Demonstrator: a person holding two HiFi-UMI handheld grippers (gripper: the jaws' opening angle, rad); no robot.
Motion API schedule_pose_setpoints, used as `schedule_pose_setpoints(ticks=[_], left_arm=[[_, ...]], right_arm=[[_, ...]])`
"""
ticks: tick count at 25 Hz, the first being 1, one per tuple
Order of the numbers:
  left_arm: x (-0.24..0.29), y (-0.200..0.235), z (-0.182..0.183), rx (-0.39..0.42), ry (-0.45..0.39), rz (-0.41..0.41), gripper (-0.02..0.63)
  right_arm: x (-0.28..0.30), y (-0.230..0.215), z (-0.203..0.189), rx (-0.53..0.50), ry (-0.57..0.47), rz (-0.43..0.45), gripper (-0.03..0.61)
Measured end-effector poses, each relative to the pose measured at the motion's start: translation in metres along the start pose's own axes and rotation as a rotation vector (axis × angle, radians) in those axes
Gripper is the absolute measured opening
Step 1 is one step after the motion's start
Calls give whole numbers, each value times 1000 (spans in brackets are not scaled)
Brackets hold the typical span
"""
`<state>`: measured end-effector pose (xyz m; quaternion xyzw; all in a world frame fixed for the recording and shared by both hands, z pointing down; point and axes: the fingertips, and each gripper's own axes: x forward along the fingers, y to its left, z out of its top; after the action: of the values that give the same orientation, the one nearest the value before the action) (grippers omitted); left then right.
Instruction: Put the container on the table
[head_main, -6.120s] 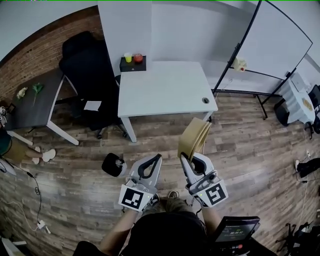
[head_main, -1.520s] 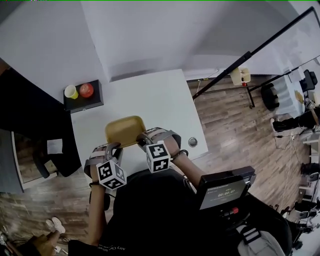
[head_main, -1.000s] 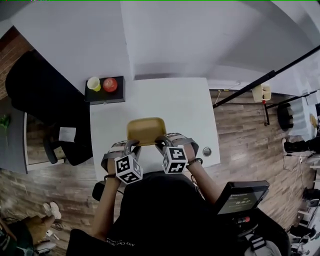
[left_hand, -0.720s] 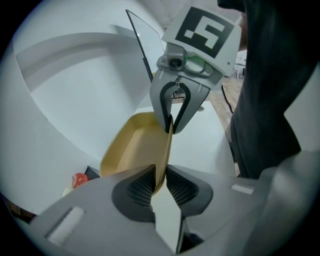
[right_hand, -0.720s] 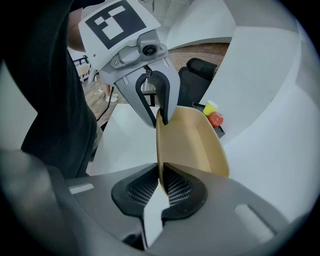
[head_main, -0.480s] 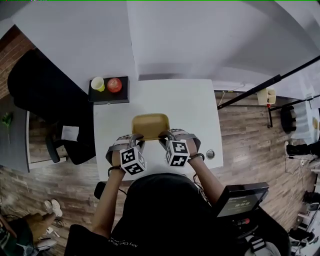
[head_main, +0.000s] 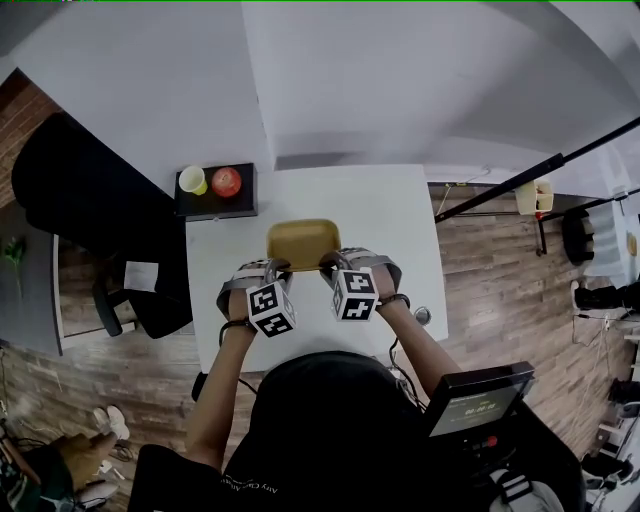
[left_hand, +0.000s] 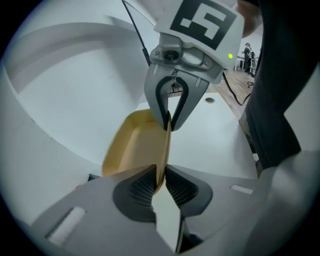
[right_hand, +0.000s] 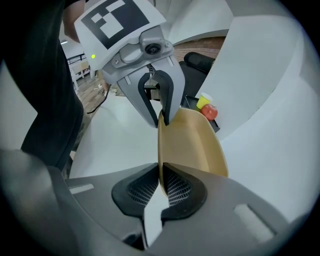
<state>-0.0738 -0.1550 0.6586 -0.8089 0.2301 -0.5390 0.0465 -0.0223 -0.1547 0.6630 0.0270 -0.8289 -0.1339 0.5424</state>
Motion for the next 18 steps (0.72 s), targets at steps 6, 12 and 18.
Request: schedule_pose_setpoints(ticks=[6,12,18], left_arm=[[27,17,-1,-36,-1,-20,54],[51,24,-13,-95,16,-75,55],[77,33,-23,-134,33,-117,55]], right_arm=[[22,-23,-15,-17,27,6,40],[45,-33,-20,-5,40,46,41],[70,-49,-28,17,52,61,44]])
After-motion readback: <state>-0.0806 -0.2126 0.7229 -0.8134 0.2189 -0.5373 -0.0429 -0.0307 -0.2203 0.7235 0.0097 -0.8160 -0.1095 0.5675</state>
